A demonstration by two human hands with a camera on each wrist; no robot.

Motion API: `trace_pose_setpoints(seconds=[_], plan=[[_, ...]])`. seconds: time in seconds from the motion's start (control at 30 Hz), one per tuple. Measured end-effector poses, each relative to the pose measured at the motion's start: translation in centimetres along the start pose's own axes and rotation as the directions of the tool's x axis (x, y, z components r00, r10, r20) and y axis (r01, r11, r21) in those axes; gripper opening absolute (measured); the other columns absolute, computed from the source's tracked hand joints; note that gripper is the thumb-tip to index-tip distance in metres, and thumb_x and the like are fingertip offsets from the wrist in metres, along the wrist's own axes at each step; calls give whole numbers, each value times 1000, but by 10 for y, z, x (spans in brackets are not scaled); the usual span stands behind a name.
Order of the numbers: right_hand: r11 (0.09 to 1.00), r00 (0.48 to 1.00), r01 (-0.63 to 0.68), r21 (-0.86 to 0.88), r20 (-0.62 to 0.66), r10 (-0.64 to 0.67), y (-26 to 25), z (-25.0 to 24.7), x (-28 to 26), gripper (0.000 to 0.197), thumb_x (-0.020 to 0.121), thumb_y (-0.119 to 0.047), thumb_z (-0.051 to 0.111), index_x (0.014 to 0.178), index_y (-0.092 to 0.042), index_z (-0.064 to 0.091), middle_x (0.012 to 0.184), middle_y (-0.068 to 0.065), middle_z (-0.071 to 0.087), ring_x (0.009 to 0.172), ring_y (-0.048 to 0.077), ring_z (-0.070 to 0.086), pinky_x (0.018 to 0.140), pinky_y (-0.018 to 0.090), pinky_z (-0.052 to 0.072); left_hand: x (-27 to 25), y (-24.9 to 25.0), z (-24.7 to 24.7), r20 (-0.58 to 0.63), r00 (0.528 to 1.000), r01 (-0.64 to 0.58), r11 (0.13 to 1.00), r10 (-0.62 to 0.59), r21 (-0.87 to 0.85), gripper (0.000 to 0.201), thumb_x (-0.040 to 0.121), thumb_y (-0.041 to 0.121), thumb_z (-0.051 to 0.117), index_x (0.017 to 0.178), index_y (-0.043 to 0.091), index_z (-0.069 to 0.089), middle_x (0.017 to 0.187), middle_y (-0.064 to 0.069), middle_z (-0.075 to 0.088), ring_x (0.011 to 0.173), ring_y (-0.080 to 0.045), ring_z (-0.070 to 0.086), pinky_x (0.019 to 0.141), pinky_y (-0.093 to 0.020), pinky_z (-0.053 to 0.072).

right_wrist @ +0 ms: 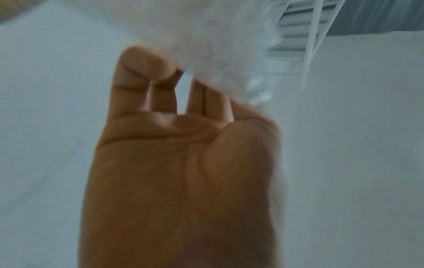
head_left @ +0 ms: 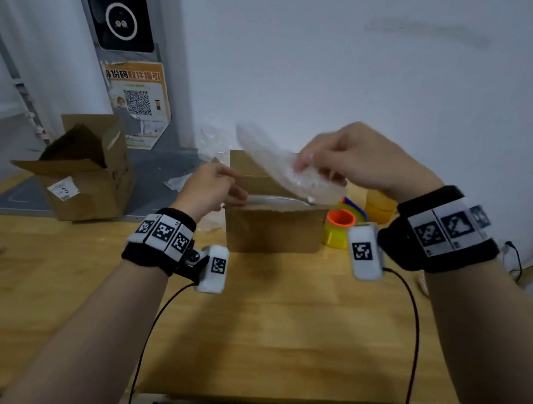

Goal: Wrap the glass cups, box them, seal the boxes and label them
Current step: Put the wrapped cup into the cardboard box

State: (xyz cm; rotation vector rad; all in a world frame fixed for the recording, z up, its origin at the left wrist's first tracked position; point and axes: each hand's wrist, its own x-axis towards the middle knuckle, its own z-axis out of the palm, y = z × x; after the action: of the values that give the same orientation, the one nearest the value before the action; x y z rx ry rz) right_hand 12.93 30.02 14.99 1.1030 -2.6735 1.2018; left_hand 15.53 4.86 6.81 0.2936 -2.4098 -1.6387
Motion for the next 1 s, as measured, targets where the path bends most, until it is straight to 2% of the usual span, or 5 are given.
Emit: trace_pose_setpoints(seconds=[0.27,0.5,0.63,0.87,1.0], plan=[[869,977,-17,-495,177,119,39,58,63,26,102,-26,55,96,-8,72,104,5,74,99,25,68,81,34,53,1,-14,-1,10,995,97,990,-97,-105,26,105,7,42,129,18,42,97,-4,78,77,-12,78,48,-26,43],[905,932,-114,-410,272,240,43,89,60,62,109,-56,29,72,-13,56,63,2,47,57,17,46,57,31,31,9,-10,6,-75,924,-341,894,376,290,17,100,5,53,105,21,55,106,6,54,91,-3,57,71,-9,43],[935,914,-121,-333,330,236,43,84,59,73,105,-65,13,143,-22,58,119,3,67,112,21,62,98,37,45,15,-4,14,276,953,-257,818,125,514,41,111,42,31,124,20,63,118,0,68,108,-17,62,84,-28,45],[921,851,-217,-323,401,341,39,81,63,93,94,-79,1,139,-24,61,132,3,65,119,22,60,113,44,39,36,-5,16,334,923,-93,731,-192,676,142,51,104,-15,141,24,60,145,-5,59,134,-28,52,118,-57,27],[938,881,-197,-286,369,297,37,72,60,83,98,-75,7,144,-27,57,131,-5,63,122,20,58,104,38,38,33,-3,16,399,897,-122,761,-190,637,116,68,100,-6,152,38,44,153,-3,52,143,-28,43,122,-58,22]])
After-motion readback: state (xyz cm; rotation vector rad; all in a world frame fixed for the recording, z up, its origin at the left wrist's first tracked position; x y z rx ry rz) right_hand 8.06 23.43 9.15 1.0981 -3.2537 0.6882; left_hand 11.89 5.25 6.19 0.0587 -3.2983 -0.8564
